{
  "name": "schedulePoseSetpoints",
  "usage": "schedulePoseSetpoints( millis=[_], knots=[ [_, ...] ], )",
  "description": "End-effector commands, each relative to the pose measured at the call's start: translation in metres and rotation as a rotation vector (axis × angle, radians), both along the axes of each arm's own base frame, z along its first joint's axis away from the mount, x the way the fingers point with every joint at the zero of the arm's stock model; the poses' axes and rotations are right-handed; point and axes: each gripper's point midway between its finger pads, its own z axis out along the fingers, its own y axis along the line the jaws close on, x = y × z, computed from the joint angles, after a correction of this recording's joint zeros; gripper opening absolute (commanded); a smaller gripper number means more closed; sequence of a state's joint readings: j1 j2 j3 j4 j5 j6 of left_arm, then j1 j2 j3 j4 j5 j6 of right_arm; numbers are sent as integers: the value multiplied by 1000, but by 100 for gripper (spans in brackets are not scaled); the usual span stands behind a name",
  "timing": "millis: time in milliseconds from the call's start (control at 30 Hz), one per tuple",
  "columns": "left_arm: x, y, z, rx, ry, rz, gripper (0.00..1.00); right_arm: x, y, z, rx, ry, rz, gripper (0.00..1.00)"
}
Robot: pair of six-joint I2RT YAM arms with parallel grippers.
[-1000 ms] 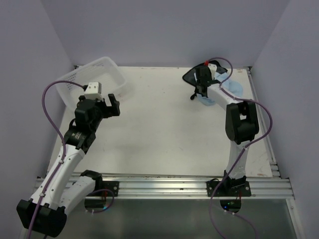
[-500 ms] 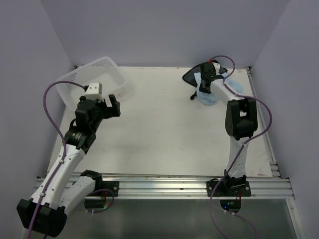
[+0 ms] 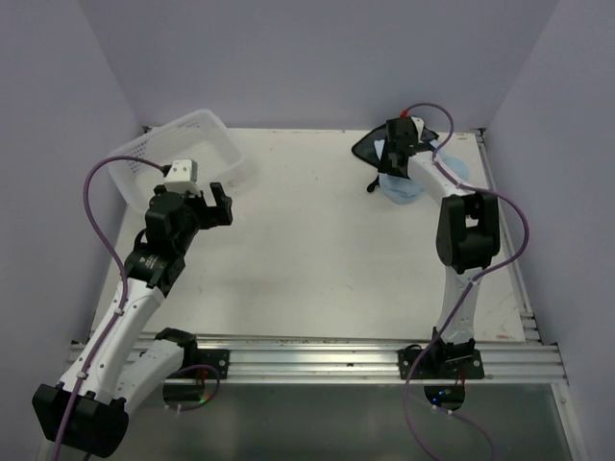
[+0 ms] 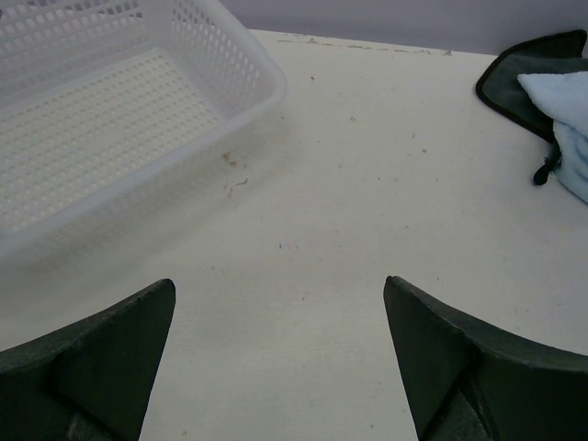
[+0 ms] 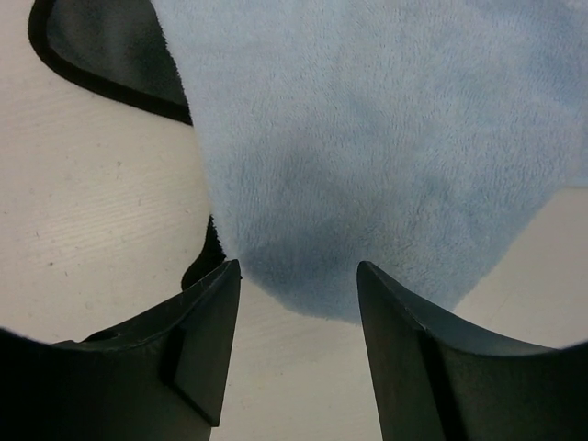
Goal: Roll the towels
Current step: Grab a towel with the right arm
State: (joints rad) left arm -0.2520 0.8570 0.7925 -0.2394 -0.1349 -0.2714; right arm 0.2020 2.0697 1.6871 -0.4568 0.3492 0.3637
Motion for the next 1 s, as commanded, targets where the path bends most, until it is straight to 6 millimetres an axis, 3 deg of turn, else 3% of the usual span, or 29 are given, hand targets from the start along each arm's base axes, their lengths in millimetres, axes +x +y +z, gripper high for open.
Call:
schedulePoseSetpoints(
  millis=[0, 167, 267, 367, 433, 667, 700, 900, 933, 967],
  knots=[
    [3, -6, 17, -31, -65, -16, 100, 9, -1, 4, -19, -8, 8, 58],
    [3, -7, 16, -33, -61, -22, 100, 11, 0, -26, -16, 43, 5, 55],
    [3, -8, 16, -33, -61, -25, 100, 12, 0, -32, -21, 54, 1, 37],
    [3, -8, 16, -33, -61, -26, 100, 13, -2, -20, -25, 31, -16, 5],
    [3, -8, 17, -32, -64, -25, 99, 9, -3, -11, -25, 15, -19, 0],
    [2, -4, 17, -26, -66, -10, 100, -6, 5, 69, 51, -102, 21, 0],
    [2, -4, 15, -23, -60, -10, 100, -11, 7, 95, 79, -150, 36, 0],
    [4, 0, 12, -6, -51, 15, 100, -44, 28, 160, 178, -227, 173, 0],
    [4, 2, 12, -3, -50, 20, 99, -56, 34, 183, 214, -268, 213, 0],
    [4, 2, 12, -3, -51, 22, 100, -63, 38, 192, 235, -287, 228, 0]
  ],
)
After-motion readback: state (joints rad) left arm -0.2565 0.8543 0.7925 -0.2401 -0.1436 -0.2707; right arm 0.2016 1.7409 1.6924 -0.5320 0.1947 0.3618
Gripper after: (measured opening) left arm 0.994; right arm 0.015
